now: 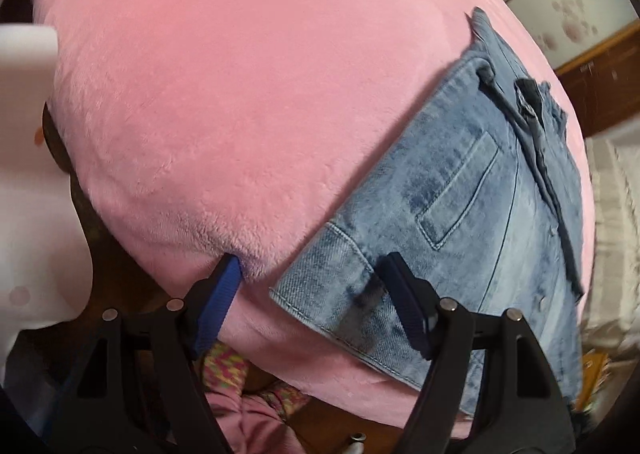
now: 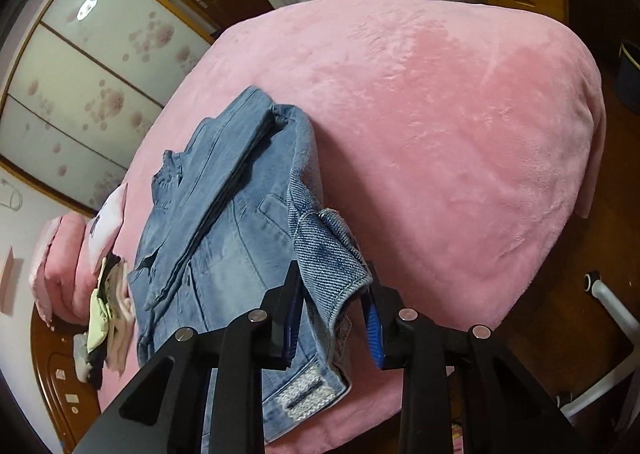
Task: Fold large clothes
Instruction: 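Grasp the jacket hem with both tools, then lift the hem with both tools and fold it over toward the collar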
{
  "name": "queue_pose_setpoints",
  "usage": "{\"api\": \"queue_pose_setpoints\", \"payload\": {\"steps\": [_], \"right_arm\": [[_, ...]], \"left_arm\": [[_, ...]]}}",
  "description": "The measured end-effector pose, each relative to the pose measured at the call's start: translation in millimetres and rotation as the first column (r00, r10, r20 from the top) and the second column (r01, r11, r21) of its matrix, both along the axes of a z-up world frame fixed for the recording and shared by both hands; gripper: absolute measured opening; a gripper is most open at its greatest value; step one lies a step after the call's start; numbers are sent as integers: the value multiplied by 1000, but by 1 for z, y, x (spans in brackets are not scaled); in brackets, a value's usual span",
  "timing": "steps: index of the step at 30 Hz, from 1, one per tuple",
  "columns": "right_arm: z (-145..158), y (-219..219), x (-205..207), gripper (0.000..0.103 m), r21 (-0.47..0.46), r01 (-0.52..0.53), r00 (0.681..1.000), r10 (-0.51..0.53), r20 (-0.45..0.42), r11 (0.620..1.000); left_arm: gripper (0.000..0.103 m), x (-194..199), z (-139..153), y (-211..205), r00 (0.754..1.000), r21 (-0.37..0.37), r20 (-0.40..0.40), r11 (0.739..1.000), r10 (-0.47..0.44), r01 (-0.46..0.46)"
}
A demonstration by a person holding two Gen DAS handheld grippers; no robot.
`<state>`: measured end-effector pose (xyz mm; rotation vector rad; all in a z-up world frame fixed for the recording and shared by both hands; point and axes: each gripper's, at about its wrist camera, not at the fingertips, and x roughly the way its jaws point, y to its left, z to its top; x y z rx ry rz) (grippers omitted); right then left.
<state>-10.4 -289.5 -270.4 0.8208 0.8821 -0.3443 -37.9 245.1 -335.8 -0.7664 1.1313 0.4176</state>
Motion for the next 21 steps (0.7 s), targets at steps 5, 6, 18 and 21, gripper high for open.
{"api": "queue_pose_setpoints", "payload": {"steps": [5,6,18,21], "right_arm": [[13,4,2,27,17,-35,999,35,-16,999],[15,5,5,27,23,-44,999,44,-22,999],[45,24,60,23,172,-203,977,211,-29,964],[57,28,83,22,200,-249,962,265,-59,948]], "left_arm": [[46,-1,10,-8,999,24,50,1000,-12,11],[41,0,14,-11,999,39,45,999,-19,18],[10,30,76,-28,995,-23,-4,994,-104,104],[10,42,100,-30,994,-63,-46,994,-97,94]]}}
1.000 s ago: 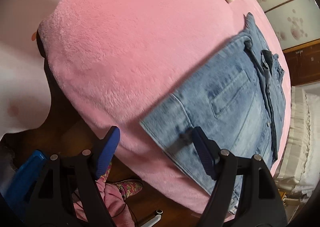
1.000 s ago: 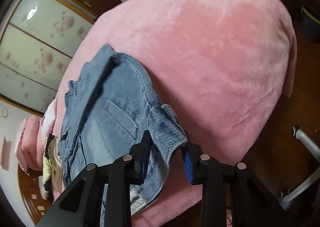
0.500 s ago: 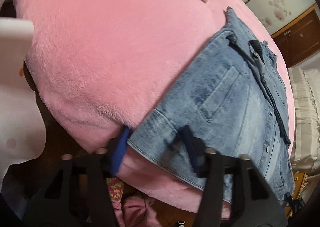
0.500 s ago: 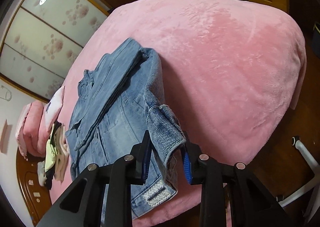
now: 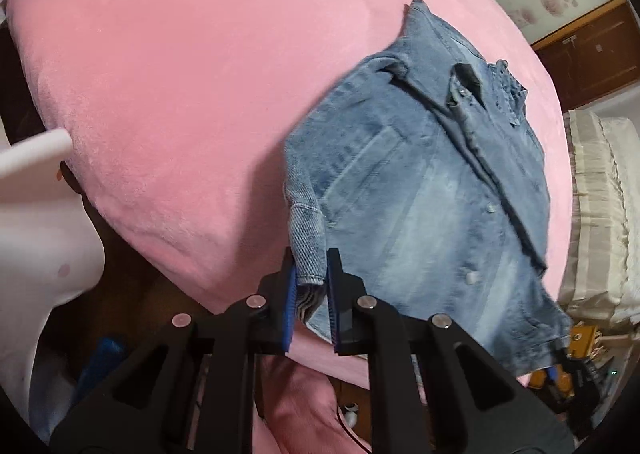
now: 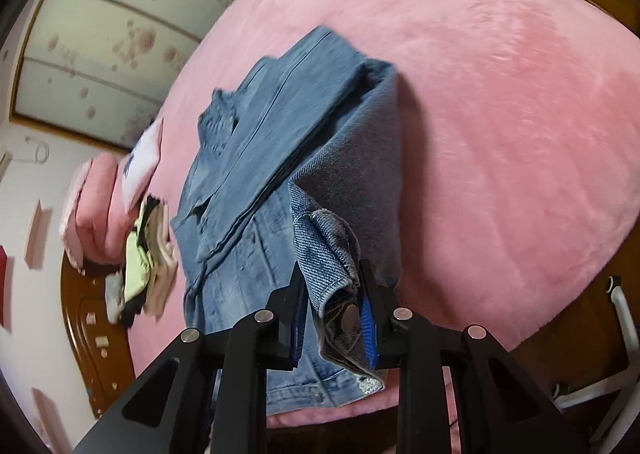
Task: Fold large clothes
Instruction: 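Lift the hem with both tools and fold it over toward the collar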
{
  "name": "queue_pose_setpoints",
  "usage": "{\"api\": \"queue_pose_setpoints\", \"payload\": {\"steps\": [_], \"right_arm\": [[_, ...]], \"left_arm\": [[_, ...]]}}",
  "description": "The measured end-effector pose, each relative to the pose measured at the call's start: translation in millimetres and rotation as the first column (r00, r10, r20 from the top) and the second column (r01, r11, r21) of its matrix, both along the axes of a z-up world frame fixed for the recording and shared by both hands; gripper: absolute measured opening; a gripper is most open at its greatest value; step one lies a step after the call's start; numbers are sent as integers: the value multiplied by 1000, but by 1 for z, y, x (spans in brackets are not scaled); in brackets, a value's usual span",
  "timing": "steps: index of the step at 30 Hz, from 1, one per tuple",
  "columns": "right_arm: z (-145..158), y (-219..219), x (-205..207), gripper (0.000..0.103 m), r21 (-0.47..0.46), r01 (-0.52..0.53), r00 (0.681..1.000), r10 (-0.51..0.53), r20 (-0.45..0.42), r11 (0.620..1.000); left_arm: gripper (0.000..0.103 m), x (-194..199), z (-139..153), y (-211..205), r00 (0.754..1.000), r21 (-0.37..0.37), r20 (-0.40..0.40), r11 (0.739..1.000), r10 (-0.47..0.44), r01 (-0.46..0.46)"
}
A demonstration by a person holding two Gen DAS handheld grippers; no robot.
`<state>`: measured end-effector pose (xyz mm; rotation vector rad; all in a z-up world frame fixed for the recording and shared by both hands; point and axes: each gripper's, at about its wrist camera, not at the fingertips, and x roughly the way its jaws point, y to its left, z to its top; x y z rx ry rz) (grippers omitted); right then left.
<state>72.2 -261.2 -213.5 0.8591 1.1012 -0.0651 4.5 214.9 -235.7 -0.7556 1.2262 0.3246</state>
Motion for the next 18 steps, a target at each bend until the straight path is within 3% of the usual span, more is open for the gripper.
{"api": "queue_pose_setpoints", "payload": {"steps": [3,8,11,15,18], "right_arm": [[16,-4,24,22,58,-28,999,30,-26,998],[52,-20,68,20,109,-56,997,61,-41,992],[77,-37,103,19,158,-41,999,42,-7,987],[106,-59,148,18,185,-24,999,14,52,982],[126,-78,187,18,205,5,994,-28,108,979]], "left_arm": [[10,24,31,-15,999,5,-9,1000,-31,31],[9,84,101,-41,997,-23,70,999,-30,31],[9,125,140,-43,992,-33,130,999,-2,6],[8,181,188,-35,979,50,203,999,-3,-7],[8,215,208,-20,970,64,240,997,23,-39]]}}
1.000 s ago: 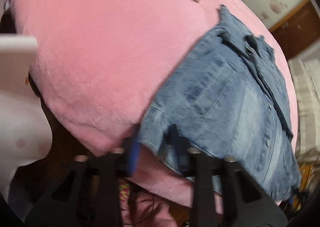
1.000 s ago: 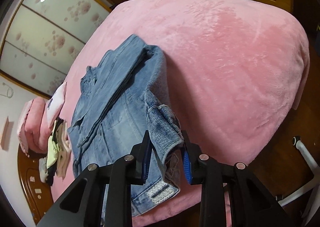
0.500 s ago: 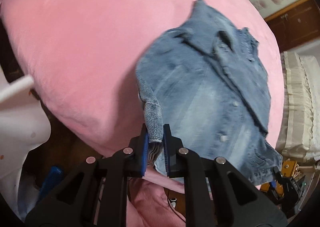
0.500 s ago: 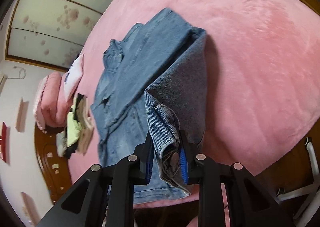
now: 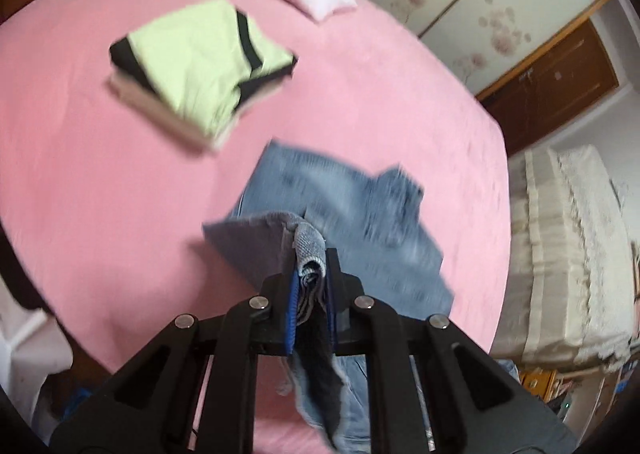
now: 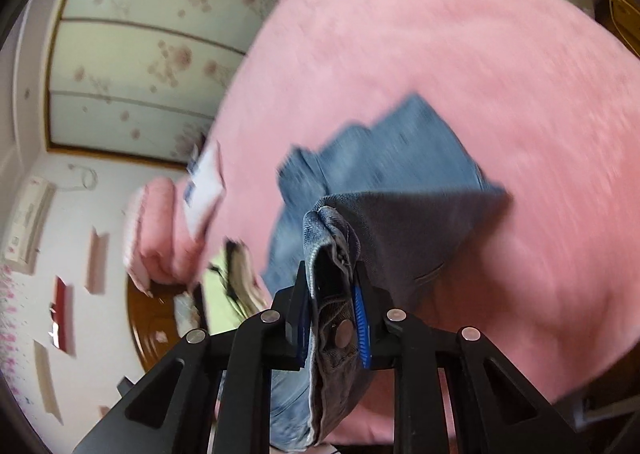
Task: Fold large clothes
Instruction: 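Lift the hem with both tools and fold it over toward the collar, then open both tools and release the folded hem onto the jacket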
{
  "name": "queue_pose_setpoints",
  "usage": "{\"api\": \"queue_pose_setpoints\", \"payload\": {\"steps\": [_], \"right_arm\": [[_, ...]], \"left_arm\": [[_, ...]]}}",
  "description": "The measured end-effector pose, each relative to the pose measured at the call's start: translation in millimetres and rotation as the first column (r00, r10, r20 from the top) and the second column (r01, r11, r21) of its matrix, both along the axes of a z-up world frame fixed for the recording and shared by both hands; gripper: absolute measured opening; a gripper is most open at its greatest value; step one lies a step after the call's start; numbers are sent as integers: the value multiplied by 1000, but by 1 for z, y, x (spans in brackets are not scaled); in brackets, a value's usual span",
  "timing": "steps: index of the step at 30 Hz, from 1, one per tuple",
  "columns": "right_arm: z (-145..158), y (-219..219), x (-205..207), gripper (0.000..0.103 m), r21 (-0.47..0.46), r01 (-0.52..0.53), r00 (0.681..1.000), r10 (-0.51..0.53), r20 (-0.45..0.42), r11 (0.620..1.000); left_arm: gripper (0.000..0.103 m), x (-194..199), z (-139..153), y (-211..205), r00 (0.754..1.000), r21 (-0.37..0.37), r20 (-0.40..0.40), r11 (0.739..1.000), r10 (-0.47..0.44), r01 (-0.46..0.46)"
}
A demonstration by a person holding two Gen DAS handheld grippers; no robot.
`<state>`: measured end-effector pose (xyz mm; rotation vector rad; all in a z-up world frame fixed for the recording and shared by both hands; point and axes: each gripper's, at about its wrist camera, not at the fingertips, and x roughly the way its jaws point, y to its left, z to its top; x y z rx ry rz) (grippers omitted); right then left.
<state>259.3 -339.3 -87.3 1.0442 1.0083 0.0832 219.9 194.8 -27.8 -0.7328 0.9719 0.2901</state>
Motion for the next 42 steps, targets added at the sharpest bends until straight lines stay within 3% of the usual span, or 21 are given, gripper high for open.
{"api": "queue_pose_setpoints", "payload": {"steps": [3,4,8,9,11,15,17,20,21,25,27,28,29,31,34,36,40,41,42], "right_arm": [[19,-17,42,17,-31,22,999,-21,34,999],[23,-22,56,12,-38,32,998,-30,49,999],[31,-38,108,5,-94,70,996,-64,66,993],[31,-41,123,0,-118,100,991,-89,98,988],[33,-46,151,0,-185,126,984,-99,148,975],[43,-45,206,0,-363,142,983,-90,158,921],[43,-40,224,0,-409,127,987,-72,146,904],[23,-31,243,0,-420,69,997,-45,66,905],[10,-27,250,1,-416,40,999,-33,24,908],[-40,-24,272,1,-420,-88,992,40,-122,903],[-63,-22,279,10,-444,-168,979,95,-181,880],[-74,-18,281,21,-453,-206,972,127,-199,868],[-85,-17,289,31,-468,-249,962,163,-217,848],[-105,-12,291,39,-511,-304,950,212,-231,804],[-130,-11,306,39,-594,-369,929,257,-267,715],[-149,-15,316,39,-594,-412,911,294,-290,691],[-161,-31,330,36,-570,-427,904,347,-249,702],[-162,-35,334,23,-551,-427,904,354,-241,717],[-162,-38,336,17,-530,-427,904,359,-232,733]], "left_arm": [[8,39,7,23,999,-1,7,999,49,-49],[8,50,5,29,998,-2,4,998,61,-61],[8,101,-17,50,995,10,-35,996,94,-94],[8,115,-24,53,994,20,-41,995,97,-96],[8,150,-47,58,994,17,-83,997,74,-73],[14,208,-81,58,993,66,-112,998,29,-22],[19,233,-89,53,993,159,-121,987,-7,26],[45,252,-101,40,983,200,-168,973,-79,113],[54,252,-105,36,980,199,-170,970,-104,138],[56,243,-138,20,948,295,-267,922,-174,252],[56,235,-158,14,926,326,-323,897,-193,300],[56,230,-164,12,920,327,-332,889,-208,319],[56,222,-172,8,913,326,-337,881,-232,344],[56,205,-183,-1,906,314,-321,871,-277,378],[56,184,-194,-15,908,299,-291,873,-301,386],[56,175,-198,-23,909,297,-286,874,-304,385],[56,161,-208,-36,911,287,-267,877,-313,385],[56,159,-211,-37,912,283,-271,880,-308,381],[56,157,-213,-38,912,279,-273,883,-305,378]]}}
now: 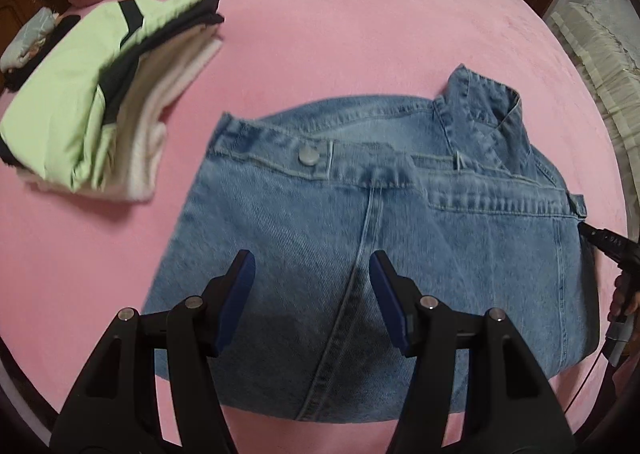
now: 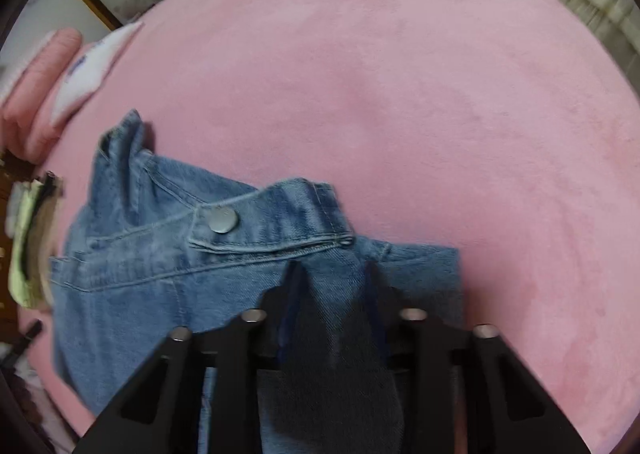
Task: Fold large clothes
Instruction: 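Open both tools and release the folded hem onto the jacket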
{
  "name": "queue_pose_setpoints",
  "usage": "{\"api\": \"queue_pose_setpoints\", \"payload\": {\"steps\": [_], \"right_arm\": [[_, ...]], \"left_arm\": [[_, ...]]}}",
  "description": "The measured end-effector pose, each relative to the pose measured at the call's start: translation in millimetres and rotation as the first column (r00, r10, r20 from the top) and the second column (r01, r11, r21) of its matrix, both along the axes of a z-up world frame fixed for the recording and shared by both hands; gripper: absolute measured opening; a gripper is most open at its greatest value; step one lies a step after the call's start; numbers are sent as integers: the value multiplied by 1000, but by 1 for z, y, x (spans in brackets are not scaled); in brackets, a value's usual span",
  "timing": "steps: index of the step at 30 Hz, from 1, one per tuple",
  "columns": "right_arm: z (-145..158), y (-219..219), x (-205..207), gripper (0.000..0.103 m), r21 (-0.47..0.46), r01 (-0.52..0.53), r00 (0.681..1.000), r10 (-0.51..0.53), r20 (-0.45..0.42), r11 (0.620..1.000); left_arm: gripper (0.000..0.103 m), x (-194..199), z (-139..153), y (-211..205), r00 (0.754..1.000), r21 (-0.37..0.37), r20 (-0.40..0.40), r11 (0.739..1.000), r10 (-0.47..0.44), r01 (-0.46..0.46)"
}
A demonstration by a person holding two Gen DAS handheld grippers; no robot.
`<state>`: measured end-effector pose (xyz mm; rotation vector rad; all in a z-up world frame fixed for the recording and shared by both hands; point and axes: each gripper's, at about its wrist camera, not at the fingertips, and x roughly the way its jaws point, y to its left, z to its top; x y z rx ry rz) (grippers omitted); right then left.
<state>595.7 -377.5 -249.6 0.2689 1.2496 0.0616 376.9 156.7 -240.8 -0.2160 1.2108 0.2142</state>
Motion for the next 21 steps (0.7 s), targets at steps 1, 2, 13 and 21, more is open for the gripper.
{"api": "queue_pose_setpoints", "payload": {"steps": [1,2,13,21], "right_arm": [[2,3,1,7,-10,10,1000,-10,7,1000],[7,-1,-1,3,-17,14,999,-14,29,1000],[85,-38,-75,1,36,126,961,-131,242,991],[46,-60,-112,0,-154,299,949,-277,150,942]], "left_arm": [[56,-2,-3,-1,1000,-6,-2,1000,5,-5],[56,-4,-5,-1,1000,-15,-2,1000,13,-13],[56,-20,-6,-25,1000,-91,7,996,-11,12],[56,-22,-1,-53,992,-10,-18,992,-127,127]]}}
